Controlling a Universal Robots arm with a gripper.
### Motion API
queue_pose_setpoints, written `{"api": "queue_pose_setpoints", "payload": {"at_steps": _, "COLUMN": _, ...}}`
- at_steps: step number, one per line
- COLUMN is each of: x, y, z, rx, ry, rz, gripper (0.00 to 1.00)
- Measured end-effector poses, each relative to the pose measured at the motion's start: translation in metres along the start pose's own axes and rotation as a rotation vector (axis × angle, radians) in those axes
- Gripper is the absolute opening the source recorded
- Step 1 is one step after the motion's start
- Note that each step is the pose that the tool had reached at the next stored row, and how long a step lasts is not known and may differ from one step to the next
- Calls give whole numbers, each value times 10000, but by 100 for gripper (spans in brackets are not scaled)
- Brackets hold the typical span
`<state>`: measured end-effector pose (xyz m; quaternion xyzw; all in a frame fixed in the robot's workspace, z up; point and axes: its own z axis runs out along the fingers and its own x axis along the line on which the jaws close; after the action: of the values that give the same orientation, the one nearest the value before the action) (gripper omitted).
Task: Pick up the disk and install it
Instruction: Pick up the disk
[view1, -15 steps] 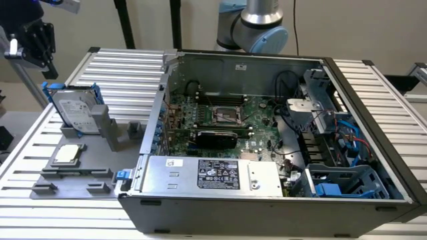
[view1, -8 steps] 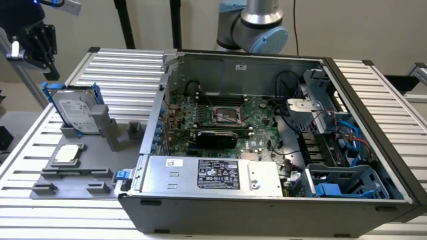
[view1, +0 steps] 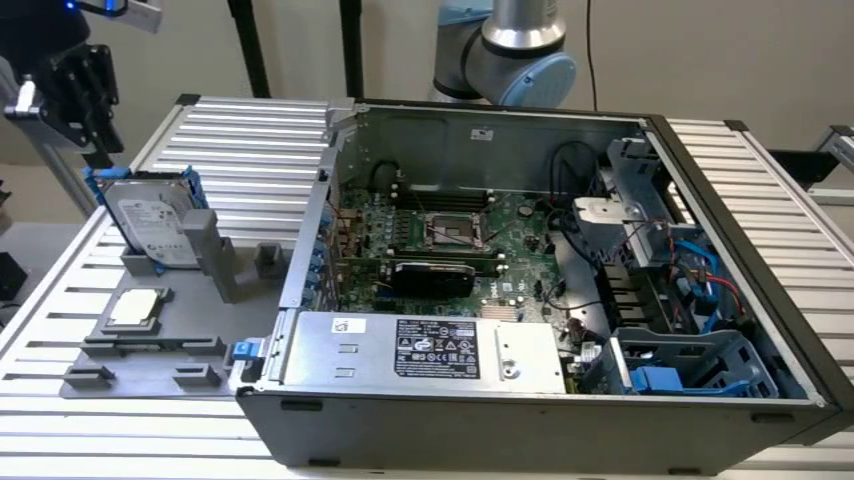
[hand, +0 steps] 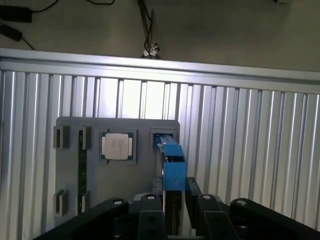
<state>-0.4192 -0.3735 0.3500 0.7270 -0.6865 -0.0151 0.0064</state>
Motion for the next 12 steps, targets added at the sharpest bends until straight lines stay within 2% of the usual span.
{"api": "queue_pose_setpoints", "payload": {"at_steps": 6, "x": 0, "y": 11, "z": 34, "rx": 3, "ry": -3, "rz": 127, "gripper": 100}}
{"api": "queue_pose_setpoints", "payload": {"at_steps": 12, "x": 1, "y": 17, "z": 139, "rx": 30, "ry": -6, "rz": 243, "gripper": 100}}
